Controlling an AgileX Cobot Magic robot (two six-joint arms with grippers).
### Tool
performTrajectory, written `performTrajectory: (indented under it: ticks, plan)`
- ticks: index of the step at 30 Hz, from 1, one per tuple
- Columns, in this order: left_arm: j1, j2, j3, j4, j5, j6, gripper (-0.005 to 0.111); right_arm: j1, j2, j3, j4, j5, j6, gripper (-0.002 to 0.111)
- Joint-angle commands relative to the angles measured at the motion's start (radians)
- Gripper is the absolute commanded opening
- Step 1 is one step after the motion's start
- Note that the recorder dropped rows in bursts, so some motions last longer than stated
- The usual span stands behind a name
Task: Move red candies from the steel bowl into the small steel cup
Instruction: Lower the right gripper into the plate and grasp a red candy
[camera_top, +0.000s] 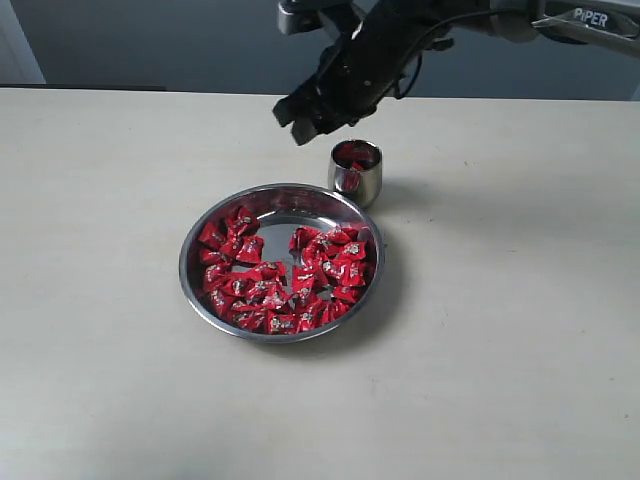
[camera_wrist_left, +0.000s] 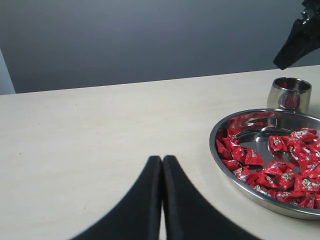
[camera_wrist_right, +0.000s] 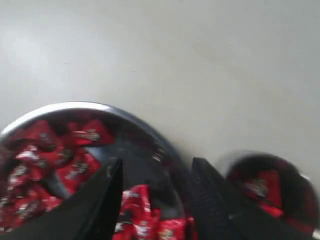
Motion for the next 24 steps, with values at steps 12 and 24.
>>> performTrajectory:
  ticks: [12,24]
  plan:
    - [-0.007,-0.005,0.001,0.001,-0.006,-0.002,0.000,0.112,0.139,-0.002,0.080,0.065,-0.106,0.048]
    - [-0.007,-0.005,0.001,0.001,-0.006,-0.002,0.000,0.141,0.194,-0.002,0.084,0.029,-0.106,0.053]
